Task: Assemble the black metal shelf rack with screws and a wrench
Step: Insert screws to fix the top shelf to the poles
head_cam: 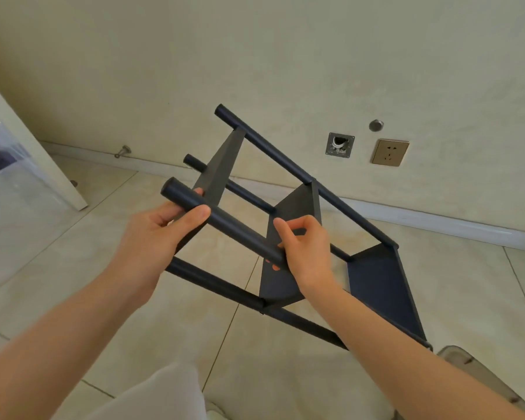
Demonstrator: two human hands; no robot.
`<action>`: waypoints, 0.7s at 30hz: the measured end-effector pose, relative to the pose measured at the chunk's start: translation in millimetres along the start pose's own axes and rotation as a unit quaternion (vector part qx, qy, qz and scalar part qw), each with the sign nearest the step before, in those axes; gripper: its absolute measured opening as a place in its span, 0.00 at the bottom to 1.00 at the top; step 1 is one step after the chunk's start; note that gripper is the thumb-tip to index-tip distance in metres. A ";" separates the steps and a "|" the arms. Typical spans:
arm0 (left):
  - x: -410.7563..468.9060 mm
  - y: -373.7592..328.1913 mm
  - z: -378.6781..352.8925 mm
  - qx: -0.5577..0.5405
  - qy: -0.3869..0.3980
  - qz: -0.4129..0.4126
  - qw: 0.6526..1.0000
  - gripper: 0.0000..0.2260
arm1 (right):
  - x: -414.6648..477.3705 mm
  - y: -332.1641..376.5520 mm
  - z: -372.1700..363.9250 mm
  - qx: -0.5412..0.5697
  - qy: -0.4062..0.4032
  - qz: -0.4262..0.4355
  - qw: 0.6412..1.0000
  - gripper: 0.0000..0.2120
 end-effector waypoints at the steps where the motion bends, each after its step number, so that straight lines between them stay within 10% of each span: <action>1: 2.0 12.6 3.7 -0.005 -0.005 0.018 1.000 0.16 | 2.4 -4.0 -4.8 -0.011 0.002 0.004 1.000 0.09; 21: 5.4 235.3 -49.4 -0.155 0.020 0.230 0.961 0.23 | 48.4 -148.1 -15.5 -0.221 0.032 0.020 0.975 0.06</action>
Point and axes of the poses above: each hand's wrist, its own x-axis towards the middle knuckle, its own z-axis out of the back of the hand, y = z × x, the point moved 7 cm from there along x, towards the middle knuckle, and after that the axes turned 3 degrees about -y, right-handed, at the moved point
